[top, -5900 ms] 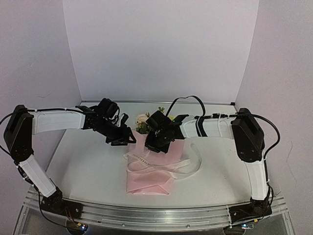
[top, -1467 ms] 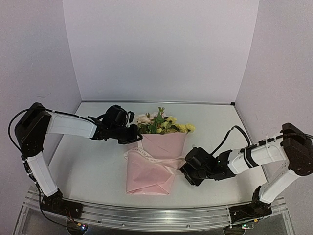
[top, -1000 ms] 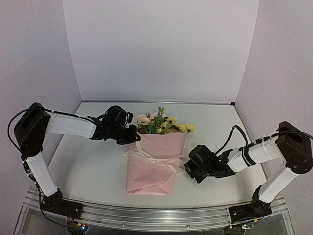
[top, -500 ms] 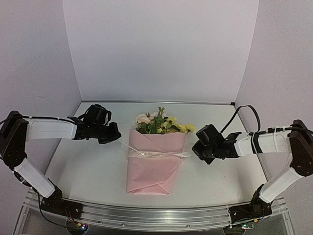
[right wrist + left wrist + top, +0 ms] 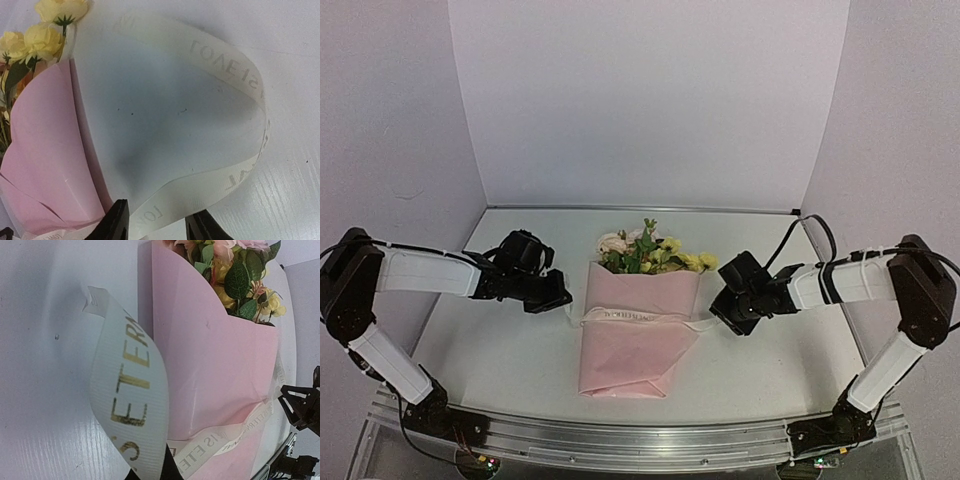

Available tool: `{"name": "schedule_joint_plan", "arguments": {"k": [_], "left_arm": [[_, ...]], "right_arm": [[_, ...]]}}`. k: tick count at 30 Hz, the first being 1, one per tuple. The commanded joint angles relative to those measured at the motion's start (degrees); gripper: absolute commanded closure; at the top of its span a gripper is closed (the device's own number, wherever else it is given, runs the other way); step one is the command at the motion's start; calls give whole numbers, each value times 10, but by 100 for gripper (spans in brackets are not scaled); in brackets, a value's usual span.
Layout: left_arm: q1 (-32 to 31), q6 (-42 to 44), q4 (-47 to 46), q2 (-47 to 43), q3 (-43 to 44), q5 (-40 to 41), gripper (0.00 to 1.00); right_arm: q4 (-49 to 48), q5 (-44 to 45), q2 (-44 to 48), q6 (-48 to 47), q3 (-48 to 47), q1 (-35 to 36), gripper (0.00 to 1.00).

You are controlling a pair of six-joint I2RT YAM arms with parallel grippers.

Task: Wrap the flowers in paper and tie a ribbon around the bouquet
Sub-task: Tie the ribbon around the folded bouquet.

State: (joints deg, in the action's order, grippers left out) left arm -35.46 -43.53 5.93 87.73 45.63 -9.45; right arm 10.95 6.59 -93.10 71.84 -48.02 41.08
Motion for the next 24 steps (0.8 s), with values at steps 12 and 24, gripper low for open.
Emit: {"name": "schedule_joint_plan", "arguments": {"k": [12, 24], "left_arm": [[-10, -13, -52, 0, -16, -11, 100], [-11, -10, -46, -9, -15, -3, 100]], "right_arm": [[-151, -103, 10, 140, 53, 26, 35], [-234, -93, -61, 233, 68, 30, 47]]}}
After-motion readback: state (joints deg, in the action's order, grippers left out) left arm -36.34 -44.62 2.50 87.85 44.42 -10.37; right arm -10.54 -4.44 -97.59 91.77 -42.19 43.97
